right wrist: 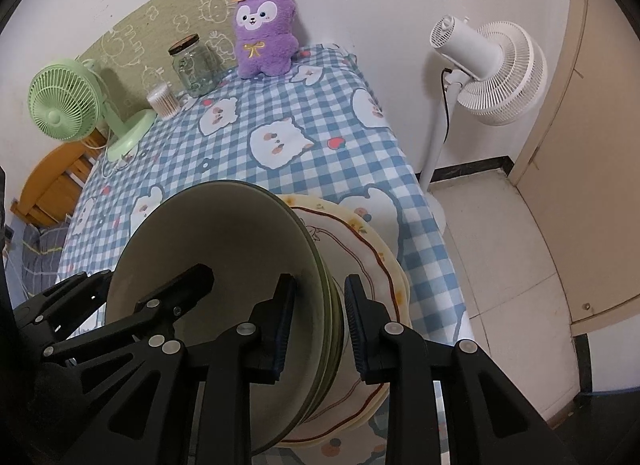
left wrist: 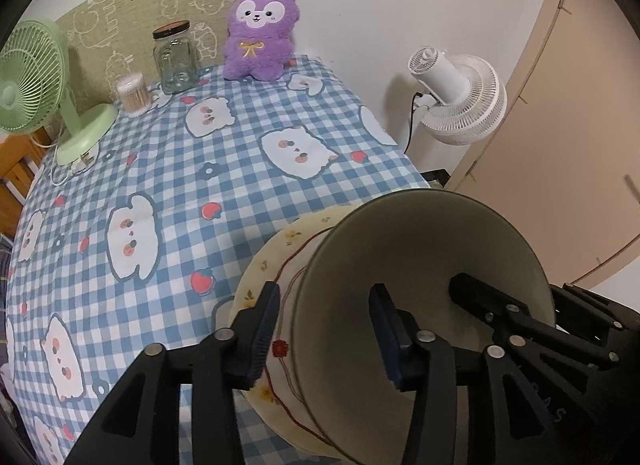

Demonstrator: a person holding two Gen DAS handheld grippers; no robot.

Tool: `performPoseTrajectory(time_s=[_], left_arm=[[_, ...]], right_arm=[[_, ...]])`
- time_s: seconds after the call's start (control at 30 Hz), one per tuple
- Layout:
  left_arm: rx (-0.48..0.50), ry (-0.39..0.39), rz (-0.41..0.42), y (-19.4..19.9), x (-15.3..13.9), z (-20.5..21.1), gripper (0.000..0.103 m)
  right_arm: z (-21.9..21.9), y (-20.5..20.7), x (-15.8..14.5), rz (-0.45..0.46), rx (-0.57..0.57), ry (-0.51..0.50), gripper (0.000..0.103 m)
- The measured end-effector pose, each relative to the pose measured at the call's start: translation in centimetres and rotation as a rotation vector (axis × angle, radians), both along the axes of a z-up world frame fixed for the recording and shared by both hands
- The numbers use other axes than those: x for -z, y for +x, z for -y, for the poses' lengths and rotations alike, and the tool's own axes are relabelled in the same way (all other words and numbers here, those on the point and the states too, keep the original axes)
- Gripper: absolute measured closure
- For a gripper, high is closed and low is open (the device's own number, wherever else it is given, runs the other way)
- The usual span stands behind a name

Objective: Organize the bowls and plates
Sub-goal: 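Lower the bowl stack onto the plates and open both tools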

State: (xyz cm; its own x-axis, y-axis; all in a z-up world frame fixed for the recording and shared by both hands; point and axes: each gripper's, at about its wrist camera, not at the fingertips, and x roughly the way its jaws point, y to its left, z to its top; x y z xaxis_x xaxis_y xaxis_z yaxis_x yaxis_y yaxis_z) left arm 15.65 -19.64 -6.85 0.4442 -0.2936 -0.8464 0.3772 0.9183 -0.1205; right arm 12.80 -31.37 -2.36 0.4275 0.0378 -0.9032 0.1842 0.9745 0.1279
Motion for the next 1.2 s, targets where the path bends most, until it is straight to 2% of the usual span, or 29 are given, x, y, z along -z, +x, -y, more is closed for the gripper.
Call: performPoseTrajectory(time_s=[0.17,0.3,0.47,0.53,0.83,1.2], left_arm=[[-0.004,0.006,0.012,-0.1,-0.1,-0.2,0.049],[-0.02,0.003,0.025,-0.1,-0.4,-0.7,0.039],[-0.016,-0.007,0.037,-0.5,-1.0,-1.1,0.036],[-0.017,-0.013,0.041,-0.7,-1.3,-1.3,0.029],[-0.03,-0.011,0.113,-2.1,-3.0,-2.5,0.022],[-0.056,0.004,0.223,-5.2,-5.1,-5.5,0.019]], right_arm=[[-0.5,-0.2,-0.2,0.042,-0.024,-0.048,0.069],[-0.4,-0.4,-0.6,0.06,-0.009,-0.074,0.061],[0.0,-0.7,-1.4,0.089,0.033,-0.117,0.043],[0.1,-0.9,-1.6,0.099,0.04,-0.123,0.042],[-0.6,-2.0,-3.8,0.169,0.044,-0.15,0.039],[-3.6,-4.5,-6.5,0.263,0.014,-0.174,0.039]])
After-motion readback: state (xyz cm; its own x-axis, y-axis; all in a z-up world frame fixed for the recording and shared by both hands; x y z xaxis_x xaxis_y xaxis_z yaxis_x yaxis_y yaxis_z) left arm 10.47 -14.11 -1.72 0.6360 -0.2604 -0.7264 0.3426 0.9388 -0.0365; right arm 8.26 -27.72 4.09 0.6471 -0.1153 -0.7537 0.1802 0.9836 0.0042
